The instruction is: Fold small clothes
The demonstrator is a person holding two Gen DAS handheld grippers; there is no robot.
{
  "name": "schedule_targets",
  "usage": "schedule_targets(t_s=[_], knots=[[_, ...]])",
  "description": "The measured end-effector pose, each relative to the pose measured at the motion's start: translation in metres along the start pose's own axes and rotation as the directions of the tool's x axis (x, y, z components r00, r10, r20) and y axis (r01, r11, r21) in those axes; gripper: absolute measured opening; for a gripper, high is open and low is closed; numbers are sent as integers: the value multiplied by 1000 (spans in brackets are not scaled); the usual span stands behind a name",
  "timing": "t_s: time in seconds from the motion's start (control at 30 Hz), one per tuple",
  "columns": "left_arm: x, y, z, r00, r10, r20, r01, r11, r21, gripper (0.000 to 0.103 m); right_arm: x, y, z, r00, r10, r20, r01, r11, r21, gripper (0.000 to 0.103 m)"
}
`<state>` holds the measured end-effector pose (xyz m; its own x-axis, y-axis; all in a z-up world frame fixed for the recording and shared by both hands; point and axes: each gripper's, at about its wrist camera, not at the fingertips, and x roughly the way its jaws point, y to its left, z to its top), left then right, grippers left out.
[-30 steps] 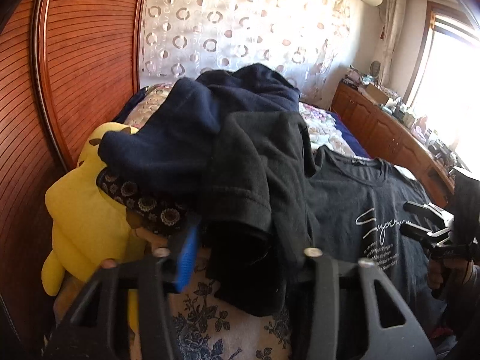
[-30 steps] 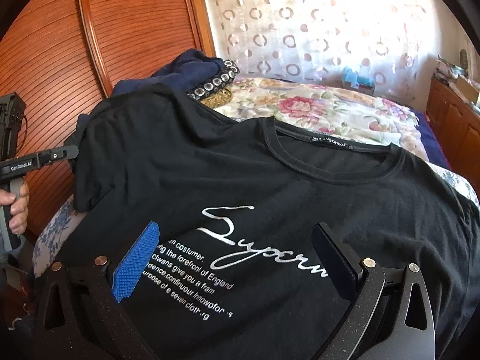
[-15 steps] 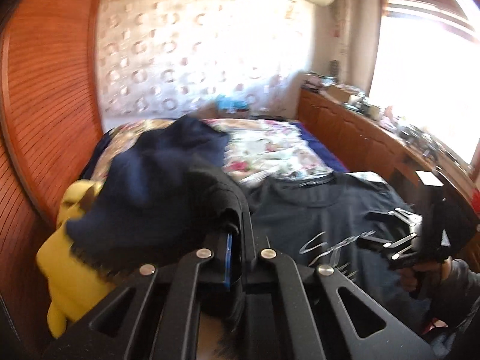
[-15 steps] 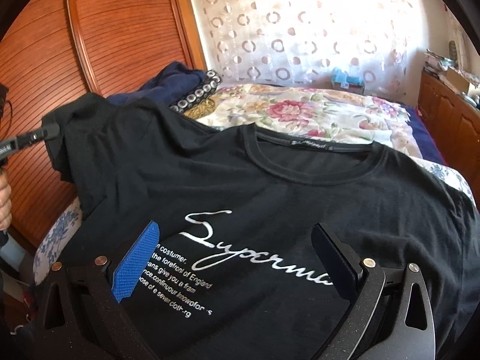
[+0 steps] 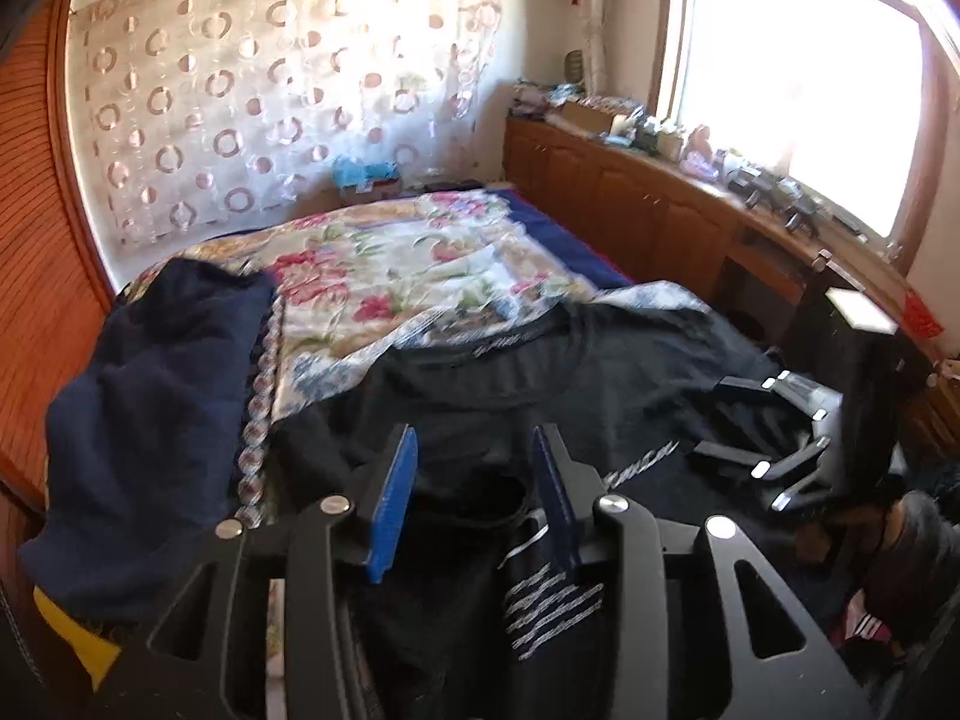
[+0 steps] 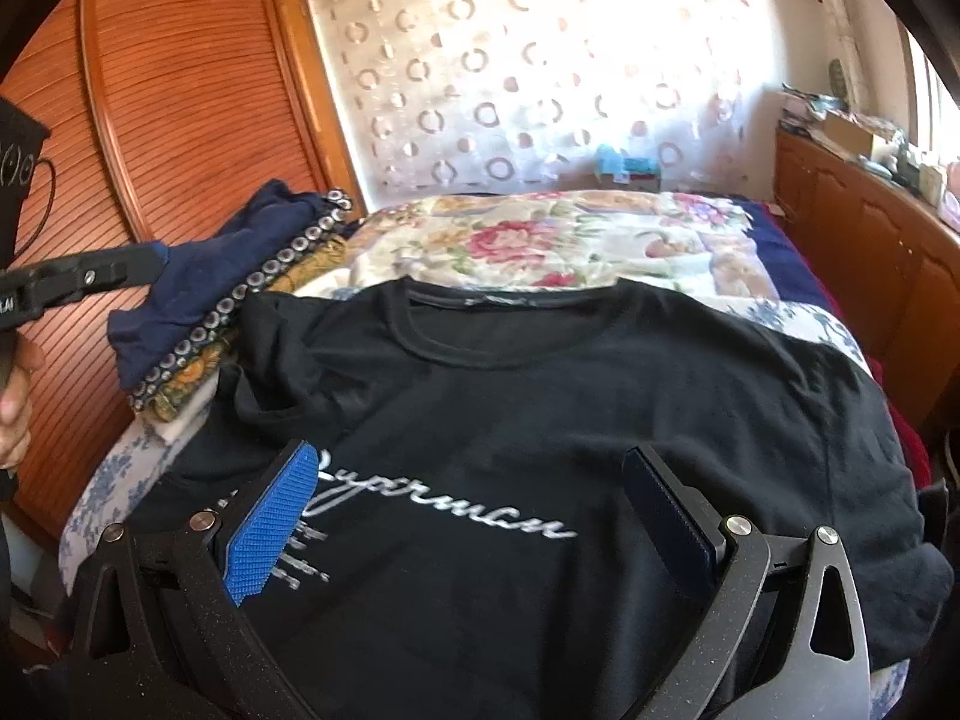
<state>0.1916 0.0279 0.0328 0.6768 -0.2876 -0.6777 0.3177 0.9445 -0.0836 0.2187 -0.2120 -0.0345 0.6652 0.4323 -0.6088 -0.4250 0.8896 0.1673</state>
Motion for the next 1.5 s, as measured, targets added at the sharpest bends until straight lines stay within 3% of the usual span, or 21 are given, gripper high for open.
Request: schedule_targets(t_s=[0.13,0.3,0.4,0.57,0.77,0.93,1.03,1.1,1.13,1.2,1.5], knots=[[10,8,-26,997,60,-54,-61,998,-4,46,5,0,0,999,25,-21,-25,1000,-5,100],[20,24,-71,987,107,-122,-113,993,-41,48,23,15,9,993,98,-64,-100,995,-26,84],[18,34,-95,984,117,-136,-129,988,-83,48,35,36,18,987,134,-86,-140,988,-65,79],[2,50,-116,988,122,-95,-136,977,-162,48,58,76,33,970,208,-123,-225,963,-145,73],[-17,70,-127,987,152,-57,-161,960,-228,48,106,133,51,925,309,-220,-354,912,-206,62],[-26,78,-130,985,164,-48,-171,955,-243,48,146,169,49,910,285,-300,-368,889,-273,58],[-29,77,-132,985,167,-36,-171,955,-243,48,165,177,42,906,249,-343,-354,889,-289,43],[-30,76,-133,985,172,-32,-175,955,-241,48,165,177,38,900,255,-354,-367,882,-297,15],[-30,77,-132,984,174,-30,-176,954,-241,48,162,178,36,897,260,-356,-374,876,-303,11],[-30,76,-132,984,179,-24,-180,954,-241,48,152,175,35,900,275,-339,-382,872,-306,6],[-28,61,-124,984,177,17,-170,962,-214,48,73,139,17,893,360,-269,-423,875,-237,5]])
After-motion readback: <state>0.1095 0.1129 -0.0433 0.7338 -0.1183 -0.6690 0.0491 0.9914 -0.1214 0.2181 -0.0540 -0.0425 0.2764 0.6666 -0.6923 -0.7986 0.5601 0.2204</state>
